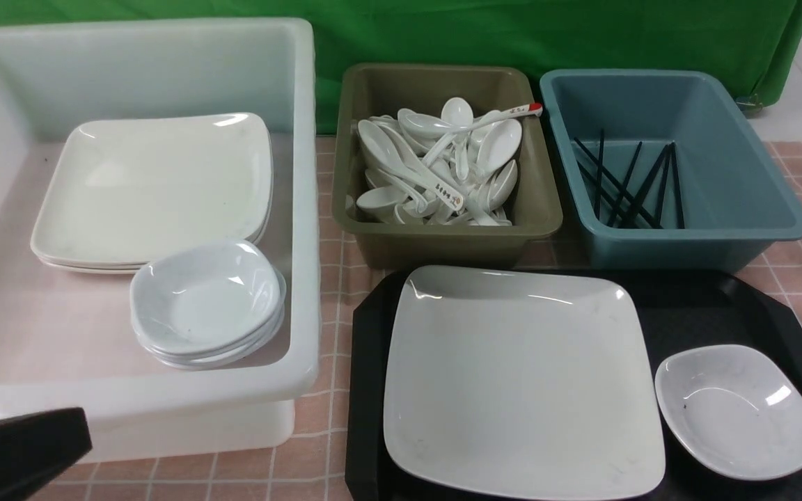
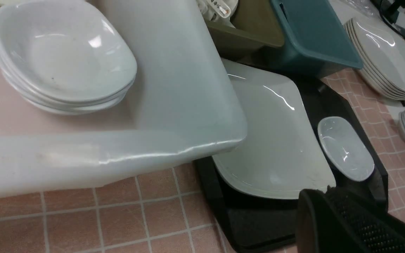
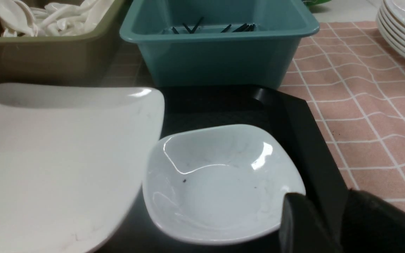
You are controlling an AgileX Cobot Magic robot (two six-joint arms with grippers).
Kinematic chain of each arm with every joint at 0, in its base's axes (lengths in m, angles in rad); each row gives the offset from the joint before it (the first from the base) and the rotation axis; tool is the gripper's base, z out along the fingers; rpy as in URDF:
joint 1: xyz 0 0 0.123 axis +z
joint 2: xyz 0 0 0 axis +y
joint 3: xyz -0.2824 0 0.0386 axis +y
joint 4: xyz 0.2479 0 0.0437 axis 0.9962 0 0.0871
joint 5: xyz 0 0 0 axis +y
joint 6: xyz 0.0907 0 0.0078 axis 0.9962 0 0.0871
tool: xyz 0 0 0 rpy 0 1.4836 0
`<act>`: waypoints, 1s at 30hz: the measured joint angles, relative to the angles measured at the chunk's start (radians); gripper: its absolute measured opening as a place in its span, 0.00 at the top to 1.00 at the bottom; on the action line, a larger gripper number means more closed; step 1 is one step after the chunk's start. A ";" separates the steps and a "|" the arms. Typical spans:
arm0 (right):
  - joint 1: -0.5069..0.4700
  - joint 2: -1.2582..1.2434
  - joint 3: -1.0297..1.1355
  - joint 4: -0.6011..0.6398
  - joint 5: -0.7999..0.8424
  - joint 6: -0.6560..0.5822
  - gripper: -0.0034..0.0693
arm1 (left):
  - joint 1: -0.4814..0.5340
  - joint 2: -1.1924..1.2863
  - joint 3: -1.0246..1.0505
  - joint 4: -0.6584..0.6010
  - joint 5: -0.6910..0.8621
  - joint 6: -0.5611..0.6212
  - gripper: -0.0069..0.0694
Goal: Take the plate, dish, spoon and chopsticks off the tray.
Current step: Use the right arm to grab a small plate from the dinner plate
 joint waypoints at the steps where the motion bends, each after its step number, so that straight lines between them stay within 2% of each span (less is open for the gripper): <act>1: 0.000 0.000 0.000 0.000 0.000 0.000 0.62 | 0.000 -0.018 0.024 -0.002 -0.033 0.016 0.91; 4: 0.000 0.000 0.000 0.000 0.000 0.000 0.62 | 0.000 -0.030 0.056 -0.012 -0.103 0.065 0.91; 12: 0.000 0.000 0.000 0.000 0.000 0.000 0.62 | 0.000 -0.033 0.059 -0.030 -0.135 0.114 0.91; 16: 0.000 0.000 0.000 0.000 0.000 0.000 0.62 | 0.000 -0.033 0.089 -0.048 -0.145 0.178 0.91; 19: 0.000 0.000 0.000 0.000 0.000 0.000 0.62 | 0.000 -0.033 0.142 -0.058 -0.206 0.208 0.91; 23: 0.000 0.000 0.000 0.000 0.000 0.000 0.62 | 0.000 -0.033 0.173 -0.090 -0.282 0.212 0.91; 30: 0.000 0.000 0.000 0.000 0.000 0.000 0.62 | 0.000 -0.033 0.175 -0.068 -0.304 0.212 0.91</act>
